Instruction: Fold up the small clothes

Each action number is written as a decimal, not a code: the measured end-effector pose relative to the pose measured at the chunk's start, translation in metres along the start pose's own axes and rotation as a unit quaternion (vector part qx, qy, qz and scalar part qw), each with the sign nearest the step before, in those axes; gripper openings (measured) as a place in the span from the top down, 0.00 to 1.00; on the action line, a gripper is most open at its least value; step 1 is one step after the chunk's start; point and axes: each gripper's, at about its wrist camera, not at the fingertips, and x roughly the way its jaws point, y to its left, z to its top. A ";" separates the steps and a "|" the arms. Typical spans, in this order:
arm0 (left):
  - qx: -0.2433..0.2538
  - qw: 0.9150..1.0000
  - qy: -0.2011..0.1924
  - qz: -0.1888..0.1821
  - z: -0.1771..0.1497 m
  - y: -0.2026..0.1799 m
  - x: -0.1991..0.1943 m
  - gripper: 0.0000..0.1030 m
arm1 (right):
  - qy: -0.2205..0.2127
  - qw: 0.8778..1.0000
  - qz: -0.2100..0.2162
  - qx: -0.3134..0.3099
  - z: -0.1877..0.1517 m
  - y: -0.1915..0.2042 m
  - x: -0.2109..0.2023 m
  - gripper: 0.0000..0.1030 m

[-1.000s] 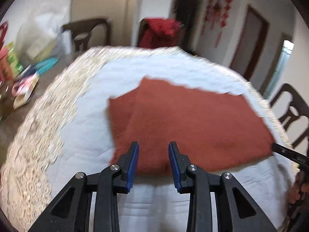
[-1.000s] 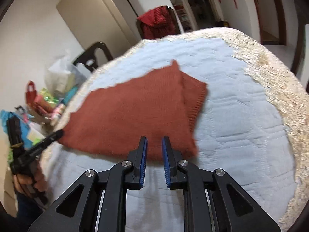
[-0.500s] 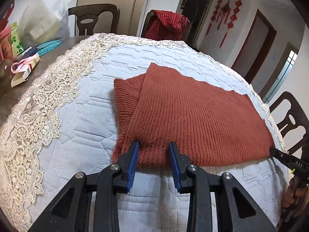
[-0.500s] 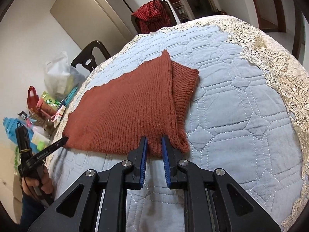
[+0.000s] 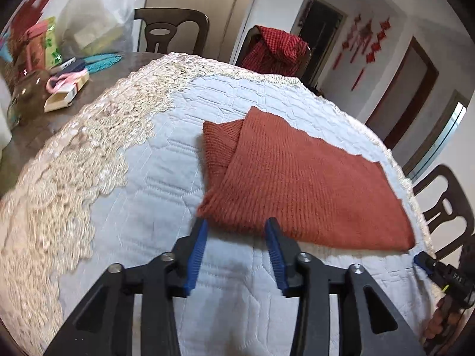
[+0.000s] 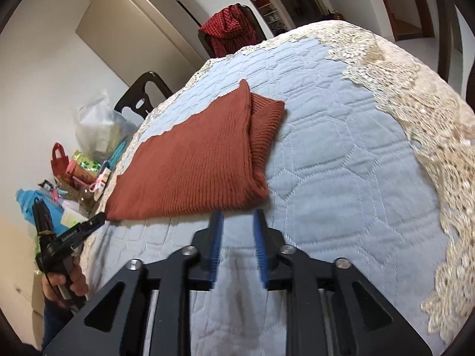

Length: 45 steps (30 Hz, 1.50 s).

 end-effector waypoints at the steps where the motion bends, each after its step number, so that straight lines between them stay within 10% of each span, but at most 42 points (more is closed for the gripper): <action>1: -0.004 1.000 0.002 -0.007 -0.002 0.001 -0.001 0.56 | 0.001 1.000 0.006 0.007 -0.002 -0.001 -0.002 0.55; 23: -0.124 0.990 -0.001 -0.074 0.008 0.032 0.032 0.53 | -0.014 0.994 0.048 0.100 0.016 -0.004 0.029 0.52; 28: -0.120 0.990 0.011 -0.074 0.012 0.031 0.042 0.82 | -0.009 0.993 0.038 0.113 0.021 -0.008 0.039 0.80; 45: -0.075 0.992 0.025 -0.102 -0.027 0.029 -0.016 0.87 | -0.013 0.992 0.066 0.108 -0.009 -0.007 -0.018 0.88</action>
